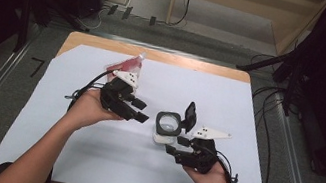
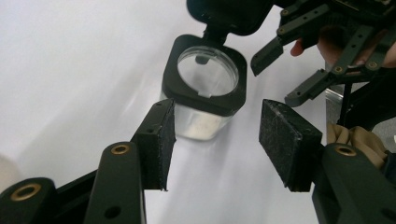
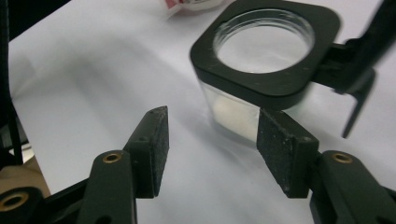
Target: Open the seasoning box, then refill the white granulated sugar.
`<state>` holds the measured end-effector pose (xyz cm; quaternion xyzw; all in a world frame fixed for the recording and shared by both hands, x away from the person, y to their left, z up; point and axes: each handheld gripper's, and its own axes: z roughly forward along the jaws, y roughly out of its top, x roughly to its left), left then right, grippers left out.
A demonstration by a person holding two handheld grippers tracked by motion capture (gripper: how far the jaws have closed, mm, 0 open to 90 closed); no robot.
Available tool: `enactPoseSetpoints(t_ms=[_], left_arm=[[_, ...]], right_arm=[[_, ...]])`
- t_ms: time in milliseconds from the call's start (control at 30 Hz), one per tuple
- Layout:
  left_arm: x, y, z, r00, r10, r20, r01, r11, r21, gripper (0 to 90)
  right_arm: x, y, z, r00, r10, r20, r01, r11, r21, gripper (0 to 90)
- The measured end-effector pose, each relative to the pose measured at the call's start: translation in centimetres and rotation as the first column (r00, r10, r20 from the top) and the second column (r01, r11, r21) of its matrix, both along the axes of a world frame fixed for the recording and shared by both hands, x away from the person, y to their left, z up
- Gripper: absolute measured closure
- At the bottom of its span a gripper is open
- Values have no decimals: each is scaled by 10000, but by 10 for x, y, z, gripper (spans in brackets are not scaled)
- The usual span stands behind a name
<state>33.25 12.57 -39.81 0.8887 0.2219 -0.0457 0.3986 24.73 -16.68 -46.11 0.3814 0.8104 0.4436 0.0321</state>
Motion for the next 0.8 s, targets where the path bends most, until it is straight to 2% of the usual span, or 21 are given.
enactPoseSetpoints(t_ms=[67,267,433,500,800], left_arm=[[-1,6,1,9998,179,27,-179,9998,91,471],[-1,22,4,9985,551,-32,-551,9985,-11,474],[-1,35,6,9970,770,-42,-771,9970,-43,475],[-1,40,7,9954,958,-55,-959,9954,-69,475],[2,65,8,9892,1463,62,-1463,9892,100,474]], right_arm=[[-1,4,0,9999,121,72,-121,9999,-88,448],[-3,14,0,9974,571,446,-561,9981,-238,460],[-1,17,-2,9967,818,10,-817,9965,-163,468],[-1,17,-2,9970,762,-116,-764,9969,-177,468],[0,18,-3,9967,803,155,-796,9960,-396,464]])
